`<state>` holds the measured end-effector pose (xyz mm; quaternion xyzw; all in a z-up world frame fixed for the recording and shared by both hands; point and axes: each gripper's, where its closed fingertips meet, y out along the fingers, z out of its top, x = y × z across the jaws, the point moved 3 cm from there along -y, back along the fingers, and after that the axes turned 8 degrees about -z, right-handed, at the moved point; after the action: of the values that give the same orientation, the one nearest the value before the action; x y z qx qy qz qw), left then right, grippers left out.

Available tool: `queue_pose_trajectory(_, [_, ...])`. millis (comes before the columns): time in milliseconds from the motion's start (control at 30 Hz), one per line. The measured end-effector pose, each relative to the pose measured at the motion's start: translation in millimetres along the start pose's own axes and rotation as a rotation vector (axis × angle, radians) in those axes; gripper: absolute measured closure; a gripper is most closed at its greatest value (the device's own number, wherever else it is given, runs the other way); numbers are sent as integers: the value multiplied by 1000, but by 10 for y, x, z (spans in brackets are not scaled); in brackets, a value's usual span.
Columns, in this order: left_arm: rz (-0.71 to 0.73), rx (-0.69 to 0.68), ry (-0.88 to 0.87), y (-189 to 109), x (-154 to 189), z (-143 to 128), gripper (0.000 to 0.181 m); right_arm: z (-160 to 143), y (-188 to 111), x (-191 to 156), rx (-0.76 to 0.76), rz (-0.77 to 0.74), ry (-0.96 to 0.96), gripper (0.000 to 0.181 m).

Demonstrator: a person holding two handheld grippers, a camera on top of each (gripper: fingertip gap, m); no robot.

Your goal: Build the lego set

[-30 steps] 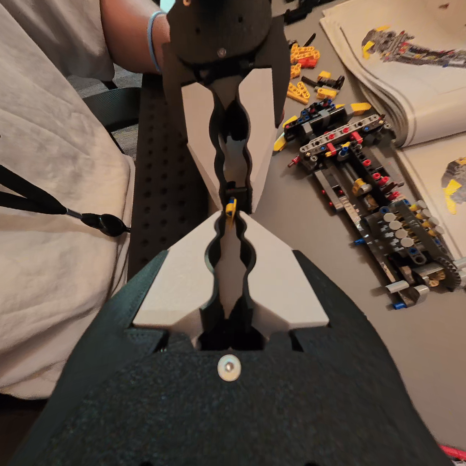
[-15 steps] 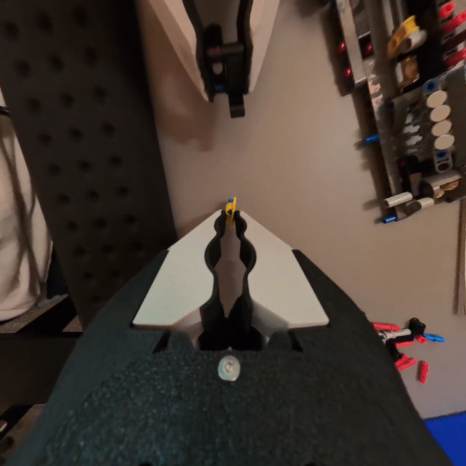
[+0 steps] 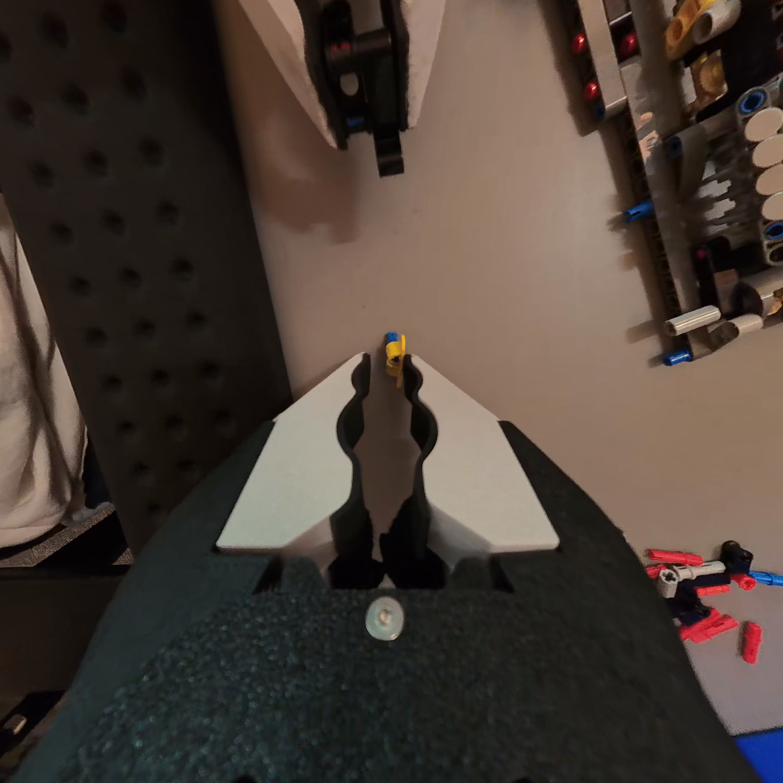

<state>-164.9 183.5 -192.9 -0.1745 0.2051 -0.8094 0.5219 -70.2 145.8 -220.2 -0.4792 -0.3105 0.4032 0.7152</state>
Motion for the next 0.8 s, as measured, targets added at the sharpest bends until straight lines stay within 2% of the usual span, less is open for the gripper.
queue_pose_trajectory(300, [-22,76,-93,-76,-63,67,166,-28,11,49,58,8,48,162])
queue_pose_trajectory(467, [-17,77,-86,-83,-61,76,166,-31,-6,101,91,-47,47,170])
queue_pose_trajectory(533, [-8,73,-77,-80,-62,74,166,-45,-34,182,81,-168,-6,171])
queue_pose_trajectory(600, [4,64,-65,-75,-68,67,166,-79,-74,301,40,-362,-110,171])
queue_pose_trajectory(733, [23,47,-40,-65,-68,56,166,-234,-102,546,-86,-806,-477,171])
queue_pose_trajectory(800, [26,42,-32,-60,-63,53,166,-281,-69,563,-114,-888,-582,171])
